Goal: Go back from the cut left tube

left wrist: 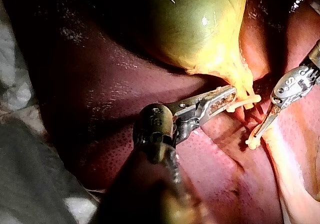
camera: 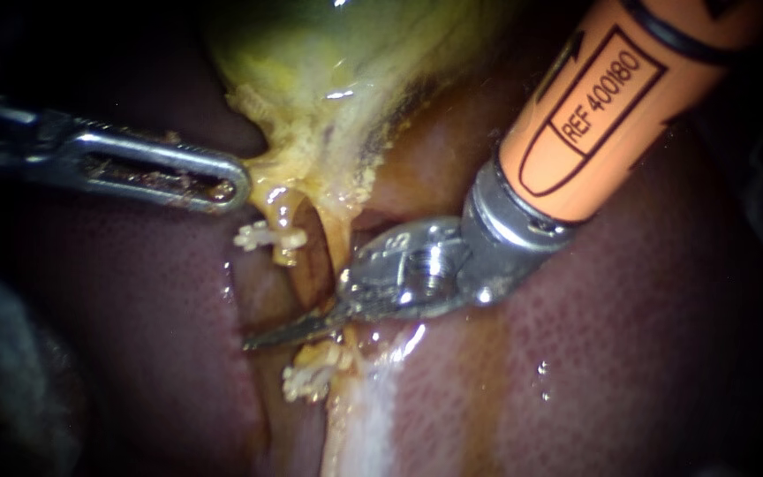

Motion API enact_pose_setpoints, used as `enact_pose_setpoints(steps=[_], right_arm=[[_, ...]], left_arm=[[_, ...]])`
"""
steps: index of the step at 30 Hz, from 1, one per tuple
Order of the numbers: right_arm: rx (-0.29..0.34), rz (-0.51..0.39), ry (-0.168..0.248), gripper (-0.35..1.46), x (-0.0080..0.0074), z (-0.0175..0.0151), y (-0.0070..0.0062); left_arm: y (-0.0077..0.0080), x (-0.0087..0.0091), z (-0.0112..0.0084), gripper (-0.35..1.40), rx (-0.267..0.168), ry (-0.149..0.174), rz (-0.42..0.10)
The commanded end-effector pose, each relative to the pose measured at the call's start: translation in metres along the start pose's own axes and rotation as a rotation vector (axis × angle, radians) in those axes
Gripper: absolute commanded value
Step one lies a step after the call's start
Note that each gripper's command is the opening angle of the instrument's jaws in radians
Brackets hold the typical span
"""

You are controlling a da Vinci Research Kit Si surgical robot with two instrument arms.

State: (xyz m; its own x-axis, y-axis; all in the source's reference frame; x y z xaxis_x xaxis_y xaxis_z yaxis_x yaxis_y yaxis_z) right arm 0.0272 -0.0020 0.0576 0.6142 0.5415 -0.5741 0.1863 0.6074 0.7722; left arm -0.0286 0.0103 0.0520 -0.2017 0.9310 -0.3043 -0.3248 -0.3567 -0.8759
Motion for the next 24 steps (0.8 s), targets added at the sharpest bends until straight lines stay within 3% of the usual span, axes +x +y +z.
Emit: enact_pose_setpoints(steps=[1, 5, 6, 8, 10, 13, 19, 24], right_arm=[[0.000, 0.000, 0.001, -0.35, 0.0000, 0.0000, 0.0000], [0.010, 0.000, 0.020, -0.35, 0.0001, -0.0001, -0.0001], [0.006, 0.001, 0.036, -0.11, 0.0002, -0.0001, -0.0002], [0.020, 0.002, 0.086, 0.59, 0.0003, 0.0000, -0.0002], [0.012, 0.003, 0.110, 0.89, 0.0003, 0.0002, -0.0002], [-0.018, 0.005, 0.130, 1.01, 0.0002, 0.0003, -0.0002], [-0.033, 0.007, 0.143, 1.08, 0.0002, 0.0002, -0.0002], [-0.116, 0.019, 0.155, 1.33, -0.0001, -0.0004, -0.0008]], left_arm=[[0.0000, 0.0000, 0.0000, -0.35, -0.001, 0.000, 0.000], [-0.0001, 0.0000, 0.0000, -0.35, -0.001, 0.000, 0.000], [-0.0001, 0.0000, 0.0000, -0.35, -0.001, 0.000, 0.000], [-0.0001, 0.0000, 0.0000, -0.35, -0.001, 0.000, 0.000], [-0.0001, 0.0000, 0.0000, -0.35, -0.001, 0.000, 0.000], [-0.0001, 0.0000, -0.0001, -0.35, -0.001, -0.001, 0.000], [-0.0001, 0.0000, -0.0001, -0.35, -0.001, -0.001, 0.000], [-0.0002, 0.0000, -0.0002, -0.35, -0.002, -0.001, 0.001]])
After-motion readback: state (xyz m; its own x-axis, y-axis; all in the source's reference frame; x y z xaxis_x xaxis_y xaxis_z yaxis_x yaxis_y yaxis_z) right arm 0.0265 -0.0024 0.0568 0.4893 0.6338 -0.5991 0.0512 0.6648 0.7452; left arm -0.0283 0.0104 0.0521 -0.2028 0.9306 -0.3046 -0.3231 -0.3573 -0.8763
